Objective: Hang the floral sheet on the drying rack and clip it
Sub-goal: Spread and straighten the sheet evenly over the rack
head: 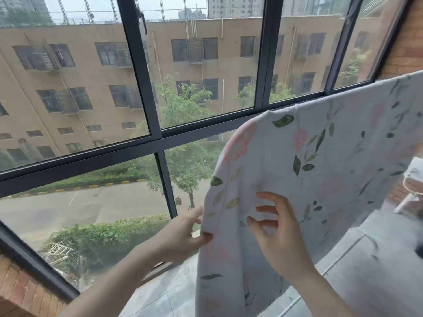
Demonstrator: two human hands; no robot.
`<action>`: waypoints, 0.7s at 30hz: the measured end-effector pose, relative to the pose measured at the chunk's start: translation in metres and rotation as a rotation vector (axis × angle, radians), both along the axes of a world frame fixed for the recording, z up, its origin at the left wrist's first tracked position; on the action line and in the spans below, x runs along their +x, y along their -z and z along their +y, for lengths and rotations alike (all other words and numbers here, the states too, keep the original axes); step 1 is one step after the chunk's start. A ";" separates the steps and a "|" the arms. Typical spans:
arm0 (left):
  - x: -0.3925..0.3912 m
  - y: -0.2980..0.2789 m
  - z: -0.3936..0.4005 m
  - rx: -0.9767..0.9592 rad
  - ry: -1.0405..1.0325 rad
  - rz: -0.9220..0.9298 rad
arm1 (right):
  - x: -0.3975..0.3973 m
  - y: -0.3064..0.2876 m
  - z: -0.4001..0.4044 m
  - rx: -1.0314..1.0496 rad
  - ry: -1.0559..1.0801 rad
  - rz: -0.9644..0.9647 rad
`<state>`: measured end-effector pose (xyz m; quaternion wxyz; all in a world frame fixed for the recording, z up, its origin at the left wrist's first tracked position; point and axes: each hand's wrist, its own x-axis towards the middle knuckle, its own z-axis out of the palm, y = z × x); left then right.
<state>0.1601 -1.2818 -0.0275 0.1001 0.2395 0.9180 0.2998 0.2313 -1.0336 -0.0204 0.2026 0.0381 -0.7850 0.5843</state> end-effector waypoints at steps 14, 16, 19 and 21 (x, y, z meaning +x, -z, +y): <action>-0.050 0.033 0.015 0.096 0.319 0.055 | 0.012 -0.006 -0.069 0.008 0.315 -0.097; -0.051 0.034 0.019 0.063 0.356 0.085 | 0.009 -0.020 -0.077 -0.012 0.308 -0.080; -0.045 0.032 0.022 0.019 0.385 0.132 | 0.007 -0.037 -0.087 0.038 0.317 -0.096; -0.038 0.030 0.024 0.017 0.410 0.154 | 0.007 -0.046 -0.089 0.015 0.356 -0.077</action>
